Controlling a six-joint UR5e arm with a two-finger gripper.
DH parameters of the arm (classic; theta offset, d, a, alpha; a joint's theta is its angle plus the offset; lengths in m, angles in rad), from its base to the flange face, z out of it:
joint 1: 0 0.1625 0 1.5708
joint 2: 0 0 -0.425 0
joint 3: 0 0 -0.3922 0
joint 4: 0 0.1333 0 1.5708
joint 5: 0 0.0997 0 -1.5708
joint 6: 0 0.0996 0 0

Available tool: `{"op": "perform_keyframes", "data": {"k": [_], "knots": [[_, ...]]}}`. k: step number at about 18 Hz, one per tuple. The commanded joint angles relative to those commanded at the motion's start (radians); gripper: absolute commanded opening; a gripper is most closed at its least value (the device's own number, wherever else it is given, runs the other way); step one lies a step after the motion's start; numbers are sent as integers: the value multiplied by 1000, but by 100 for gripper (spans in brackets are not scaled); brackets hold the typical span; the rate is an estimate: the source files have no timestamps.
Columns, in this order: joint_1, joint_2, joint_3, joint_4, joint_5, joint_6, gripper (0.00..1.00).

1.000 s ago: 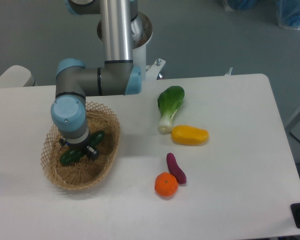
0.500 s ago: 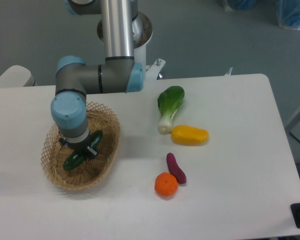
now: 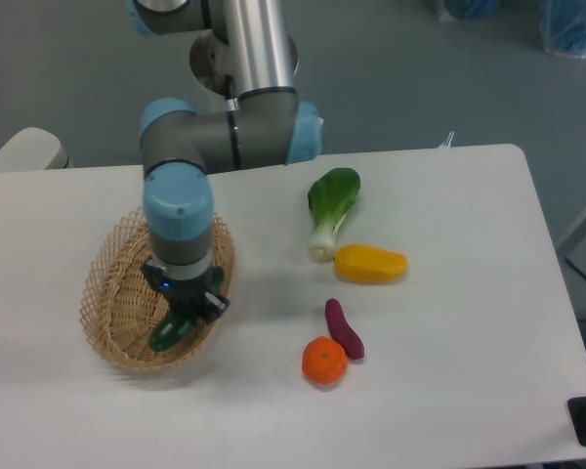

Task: Pick up the cucumber from the basket
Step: 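Lift the cucumber out of the basket and carry it toward the orange, then hold the cucumber raised beside the orange and sweet potato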

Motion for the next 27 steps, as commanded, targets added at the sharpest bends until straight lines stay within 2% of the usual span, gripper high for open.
{"op": "perform_keyframes", "data": {"k": [3, 8, 12, 15, 21, 23, 27], "knots": [[32, -18, 46, -3, 3, 61, 22], [77, -81, 121, -20, 44, 167, 22], [199, -166, 250, -133, 61, 357, 22], [249, -224, 344, -204, 60, 397, 22], [252, -320, 450, -210, 84, 457, 23], [253, -345, 459, -203, 106, 534, 22], [256, -361, 485, -207, 110, 555, 22]]}}
